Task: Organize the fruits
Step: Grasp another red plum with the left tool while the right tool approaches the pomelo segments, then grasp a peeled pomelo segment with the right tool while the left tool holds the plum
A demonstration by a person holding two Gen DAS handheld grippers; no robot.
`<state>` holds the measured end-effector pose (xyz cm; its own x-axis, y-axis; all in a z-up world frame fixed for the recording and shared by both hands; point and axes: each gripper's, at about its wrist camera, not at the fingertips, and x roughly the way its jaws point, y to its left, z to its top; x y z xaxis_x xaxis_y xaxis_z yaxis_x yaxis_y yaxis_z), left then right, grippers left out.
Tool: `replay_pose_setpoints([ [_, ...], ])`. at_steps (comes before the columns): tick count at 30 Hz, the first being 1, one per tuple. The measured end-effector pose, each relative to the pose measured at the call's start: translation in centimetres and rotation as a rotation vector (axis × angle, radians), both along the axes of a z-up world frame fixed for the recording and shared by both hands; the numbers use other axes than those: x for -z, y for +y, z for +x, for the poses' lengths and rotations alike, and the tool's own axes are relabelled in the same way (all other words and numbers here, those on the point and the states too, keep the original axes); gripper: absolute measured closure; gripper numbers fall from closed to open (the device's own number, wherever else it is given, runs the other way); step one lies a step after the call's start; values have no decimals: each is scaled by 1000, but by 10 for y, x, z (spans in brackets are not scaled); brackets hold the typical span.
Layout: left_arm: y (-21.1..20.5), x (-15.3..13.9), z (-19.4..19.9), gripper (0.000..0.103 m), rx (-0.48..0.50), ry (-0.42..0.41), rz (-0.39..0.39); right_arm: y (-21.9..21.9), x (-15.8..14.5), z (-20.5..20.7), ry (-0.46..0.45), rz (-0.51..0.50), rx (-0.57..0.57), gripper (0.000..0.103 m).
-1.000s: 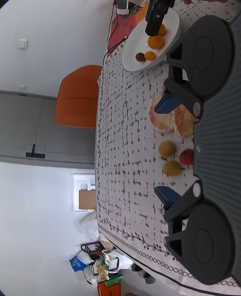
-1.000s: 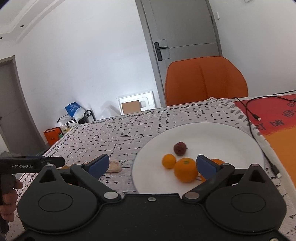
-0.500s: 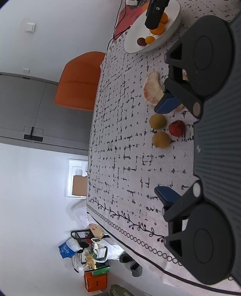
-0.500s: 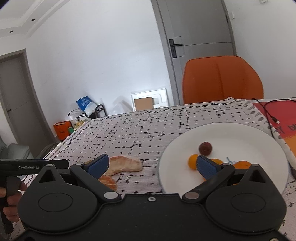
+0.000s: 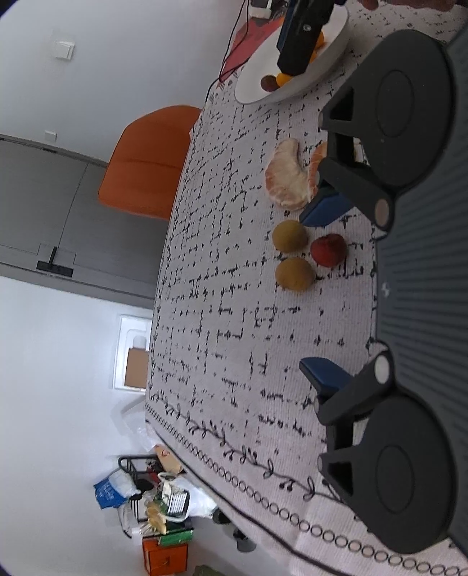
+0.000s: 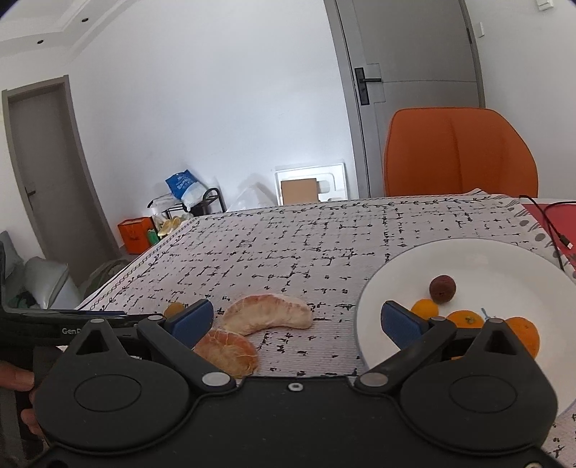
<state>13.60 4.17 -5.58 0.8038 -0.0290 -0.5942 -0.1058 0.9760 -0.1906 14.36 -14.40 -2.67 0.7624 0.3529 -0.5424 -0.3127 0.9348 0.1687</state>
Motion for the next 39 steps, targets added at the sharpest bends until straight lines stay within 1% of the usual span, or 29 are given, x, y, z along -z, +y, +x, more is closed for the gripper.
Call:
replay_pose_setpoints([
  [1, -1, 1, 1, 30, 11, 0, -5, 1, 0, 0, 2, -1, 0, 2],
  [4, -6, 5, 4, 40, 37, 4, -16, 3, 1, 1, 6, -6, -3, 3],
  [6, -8, 10, 6, 55, 49, 18, -27, 5, 2, 2, 11, -9, -6, 7],
  [7, -9, 11, 6, 59, 52, 17, -27, 6, 3, 2, 15, -11, -9, 7],
  [9, -8, 11, 5, 83, 67, 6, -33, 8, 2, 2, 22, -7, -15, 8],
  [11, -3, 11, 3, 82, 58, 8, -55, 9, 1, 2, 26, 7, -25, 8],
  [15, 6, 7, -3, 82, 33, -1, -41, 15, -1, 4, 21, 10, -50, 9],
  [17, 11, 5, -6, 82, 20, -2, -41, 19, 0, 6, 25, 13, -65, 11],
  [19, 15, 4, -8, 82, 8, -3, -38, 24, 2, 8, 37, 14, -80, 14],
  [23, 21, 2, -13, 82, -6, -7, -34, 35, 5, 12, 51, 9, -118, 15],
  [26, 26, 0, -16, 82, -18, -11, -33, 44, 8, 16, 55, 7, -147, 19],
  [28, 30, 0, -19, 82, -26, -13, -34, 49, 12, 19, 73, 7, -164, 23],
  [33, 40, -1, -24, 82, -50, -15, -37, 60, 21, 26, 111, -10, -187, 25],
  [35, 44, -2, -26, 82, -59, -17, -38, 64, 25, 27, 120, -21, -197, 27],
  [37, 46, -3, -28, 82, -64, -19, -39, 67, 29, 29, 139, -34, -210, 35],
  [39, 48, -2, -29, 82, -68, -18, -43, 70, 34, 31, 155, -43, -217, 40],
])
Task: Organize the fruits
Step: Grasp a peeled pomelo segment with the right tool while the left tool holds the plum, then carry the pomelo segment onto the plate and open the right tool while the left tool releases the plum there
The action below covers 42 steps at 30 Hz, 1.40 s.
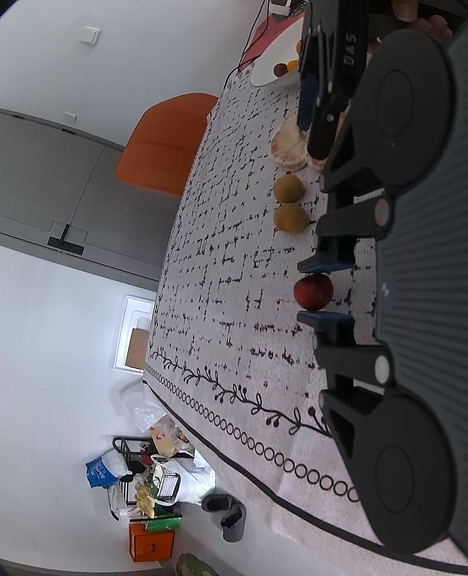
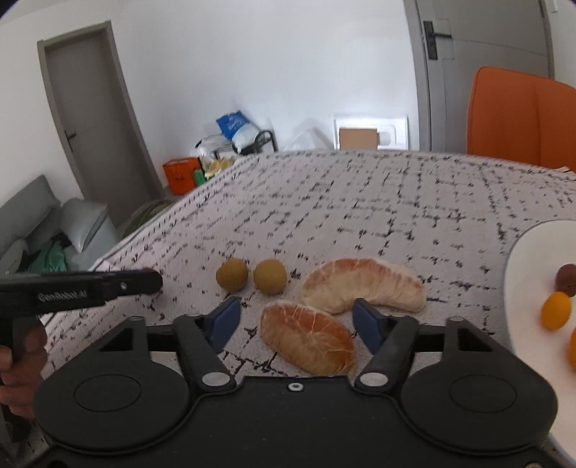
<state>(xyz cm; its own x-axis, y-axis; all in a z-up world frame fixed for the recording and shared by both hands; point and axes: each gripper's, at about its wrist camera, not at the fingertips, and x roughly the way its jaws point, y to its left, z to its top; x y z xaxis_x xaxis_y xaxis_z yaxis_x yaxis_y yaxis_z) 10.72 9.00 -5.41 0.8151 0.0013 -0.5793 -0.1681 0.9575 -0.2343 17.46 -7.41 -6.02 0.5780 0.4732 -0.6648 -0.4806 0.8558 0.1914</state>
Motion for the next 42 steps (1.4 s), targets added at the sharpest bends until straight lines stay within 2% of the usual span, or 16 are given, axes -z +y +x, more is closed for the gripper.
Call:
replay_pose_setpoints([
  [6, -3, 5, 3, 82, 17, 14, -2, 1, 8, -4, -12, -35, -15, 46],
  [12, -11, 3, 5, 82, 39, 3, -1, 3, 7, -14, -35, -97, -57, 46],
  [16, -16, 2, 6, 82, 49, 6, 1, 0, 7, -20, -65, -129, -55, 61],
  [21, -20, -2, 6, 82, 56, 1, 9, -7, 0, -18, -38, -106, -41, 68],
  [34, -50, -15, 17, 82, 124, -27, 38, -46, -25, -28, -91, -13, 50, 70],
  [42, -81, -19, 32, 82, 190, -43, 39, -77, -42, -32, -140, -9, 128, 70],
])
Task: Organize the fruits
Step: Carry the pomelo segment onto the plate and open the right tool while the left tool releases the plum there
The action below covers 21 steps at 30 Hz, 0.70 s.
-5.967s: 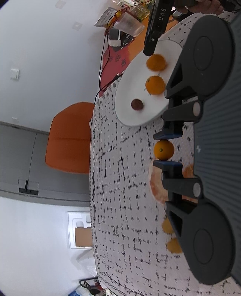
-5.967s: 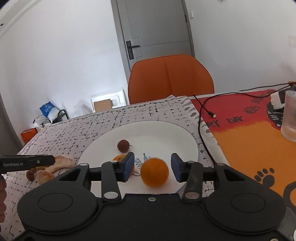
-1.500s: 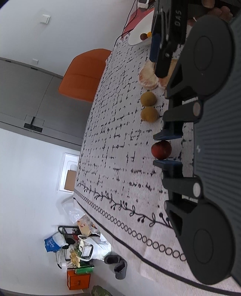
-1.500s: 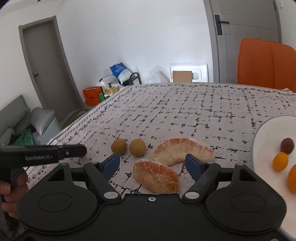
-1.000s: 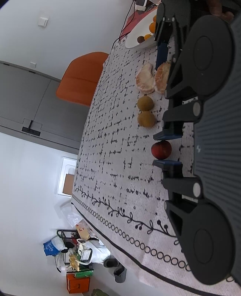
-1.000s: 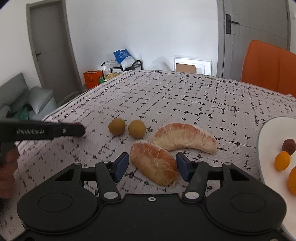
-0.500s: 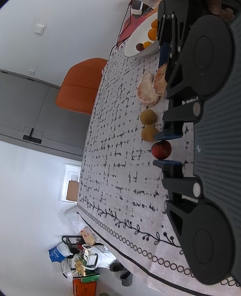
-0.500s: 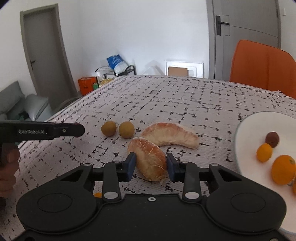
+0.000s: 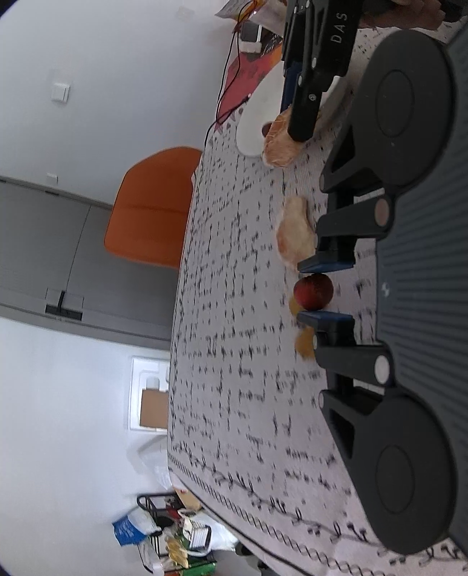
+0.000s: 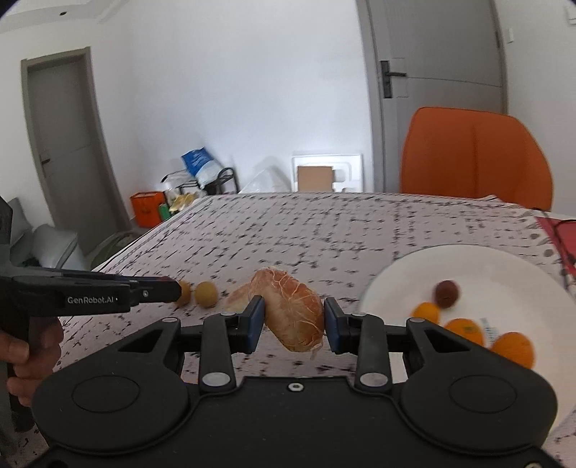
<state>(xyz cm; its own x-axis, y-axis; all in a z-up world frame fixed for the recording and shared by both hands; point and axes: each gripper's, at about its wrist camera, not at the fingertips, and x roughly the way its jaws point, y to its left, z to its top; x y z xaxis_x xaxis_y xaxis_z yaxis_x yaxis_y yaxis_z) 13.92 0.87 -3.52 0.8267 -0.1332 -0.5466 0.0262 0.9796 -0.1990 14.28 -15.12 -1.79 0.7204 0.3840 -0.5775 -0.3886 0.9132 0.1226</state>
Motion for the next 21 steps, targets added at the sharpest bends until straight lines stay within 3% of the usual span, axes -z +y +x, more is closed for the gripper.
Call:
replay_pose_setpoints([
  [21, -81, -12, 27, 82, 166, -35, 31, -84, -1, -5, -24, 35, 209, 70],
])
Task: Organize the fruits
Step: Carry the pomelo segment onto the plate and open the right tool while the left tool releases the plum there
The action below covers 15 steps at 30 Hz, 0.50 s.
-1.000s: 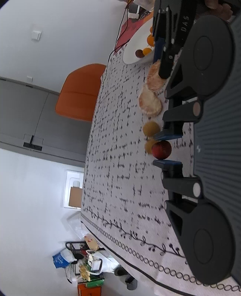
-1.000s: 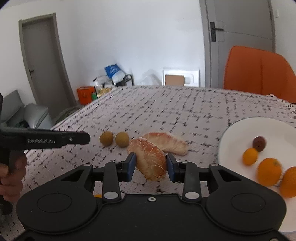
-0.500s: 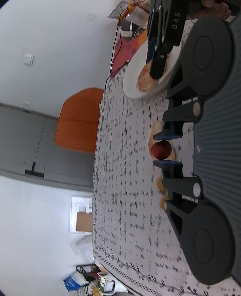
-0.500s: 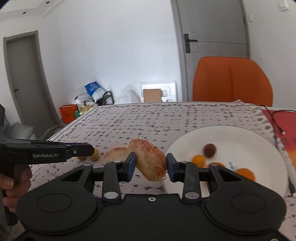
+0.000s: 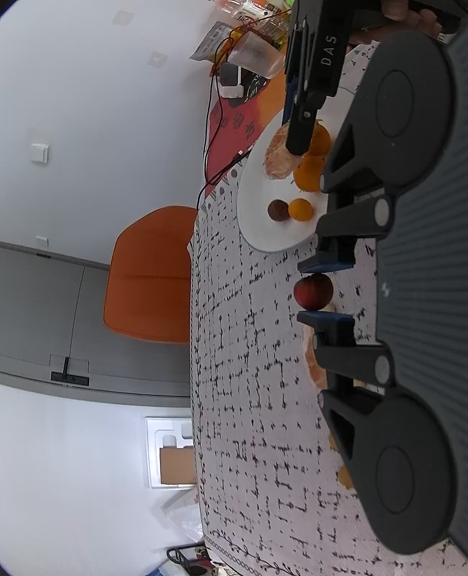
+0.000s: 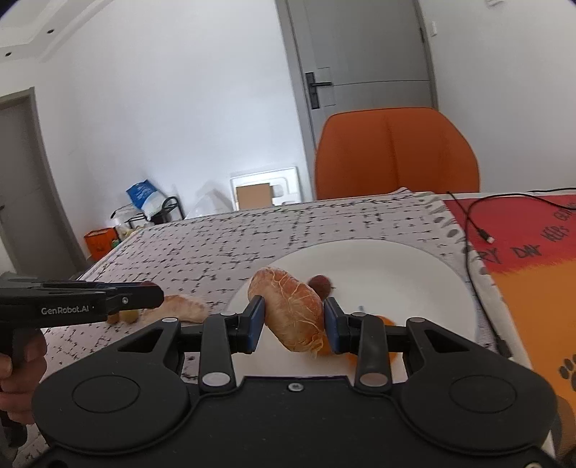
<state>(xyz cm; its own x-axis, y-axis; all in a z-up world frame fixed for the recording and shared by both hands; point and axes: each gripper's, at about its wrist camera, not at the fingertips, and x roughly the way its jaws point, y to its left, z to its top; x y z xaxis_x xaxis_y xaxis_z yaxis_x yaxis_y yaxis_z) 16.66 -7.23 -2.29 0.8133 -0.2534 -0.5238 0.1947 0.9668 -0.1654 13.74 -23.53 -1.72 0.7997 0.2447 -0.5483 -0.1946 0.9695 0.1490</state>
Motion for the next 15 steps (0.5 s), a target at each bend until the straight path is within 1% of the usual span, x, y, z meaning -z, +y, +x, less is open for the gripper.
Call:
replay_pose_setpoints([
  [15, -40, 1, 17, 82, 67, -1, 38, -47, 5, -5, -6, 25, 106, 70],
])
